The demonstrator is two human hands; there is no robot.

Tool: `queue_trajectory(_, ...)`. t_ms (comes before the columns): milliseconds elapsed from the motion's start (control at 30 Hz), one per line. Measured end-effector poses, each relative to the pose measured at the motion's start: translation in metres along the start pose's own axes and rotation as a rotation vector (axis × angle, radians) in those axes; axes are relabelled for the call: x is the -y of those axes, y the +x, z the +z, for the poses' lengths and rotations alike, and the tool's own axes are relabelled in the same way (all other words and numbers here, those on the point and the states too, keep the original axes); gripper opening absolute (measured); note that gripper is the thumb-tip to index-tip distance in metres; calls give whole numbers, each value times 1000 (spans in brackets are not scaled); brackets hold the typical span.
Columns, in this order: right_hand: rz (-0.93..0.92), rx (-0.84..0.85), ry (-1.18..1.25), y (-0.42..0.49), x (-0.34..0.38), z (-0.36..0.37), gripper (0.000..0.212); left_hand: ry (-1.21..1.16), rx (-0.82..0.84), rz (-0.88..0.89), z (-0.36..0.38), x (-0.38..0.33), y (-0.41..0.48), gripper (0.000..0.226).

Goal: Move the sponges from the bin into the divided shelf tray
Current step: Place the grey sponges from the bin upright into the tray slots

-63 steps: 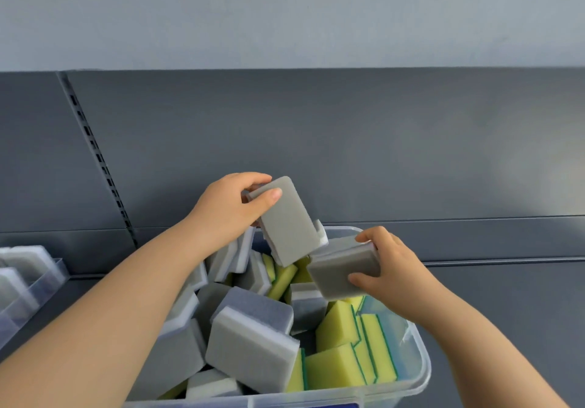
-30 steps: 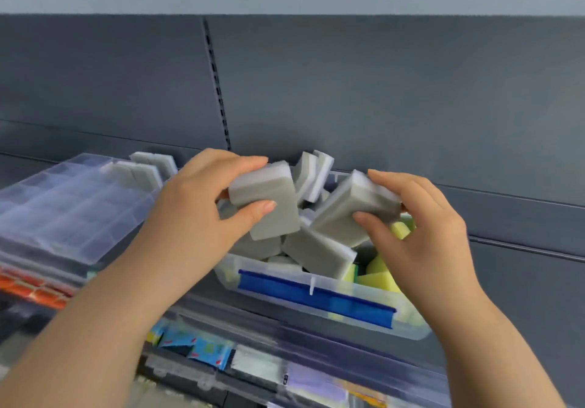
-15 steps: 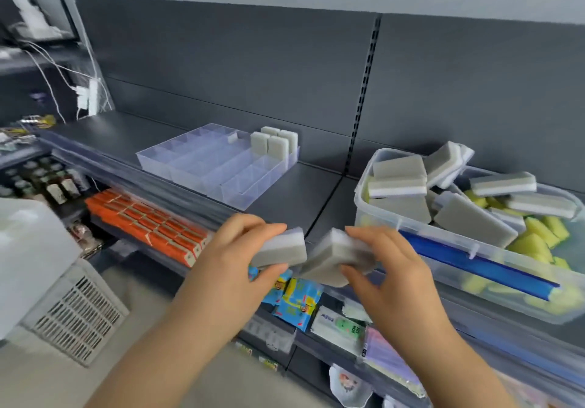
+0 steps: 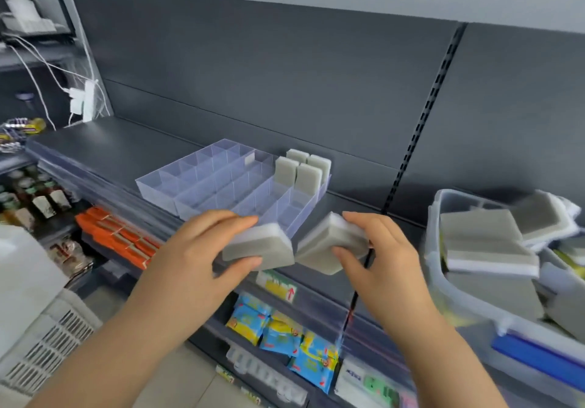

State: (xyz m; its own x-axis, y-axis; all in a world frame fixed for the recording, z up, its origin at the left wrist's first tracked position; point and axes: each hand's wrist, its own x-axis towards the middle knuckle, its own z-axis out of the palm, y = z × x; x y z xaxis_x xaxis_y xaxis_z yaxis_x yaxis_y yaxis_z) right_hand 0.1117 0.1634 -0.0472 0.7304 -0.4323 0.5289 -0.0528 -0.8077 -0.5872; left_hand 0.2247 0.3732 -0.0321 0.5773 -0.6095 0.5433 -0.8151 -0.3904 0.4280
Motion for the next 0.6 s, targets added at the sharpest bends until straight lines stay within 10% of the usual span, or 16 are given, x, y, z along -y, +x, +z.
queue_trajectory(600,219,-70,-117,133,-43,105,42,-176,41,-90,63,144,143,42)
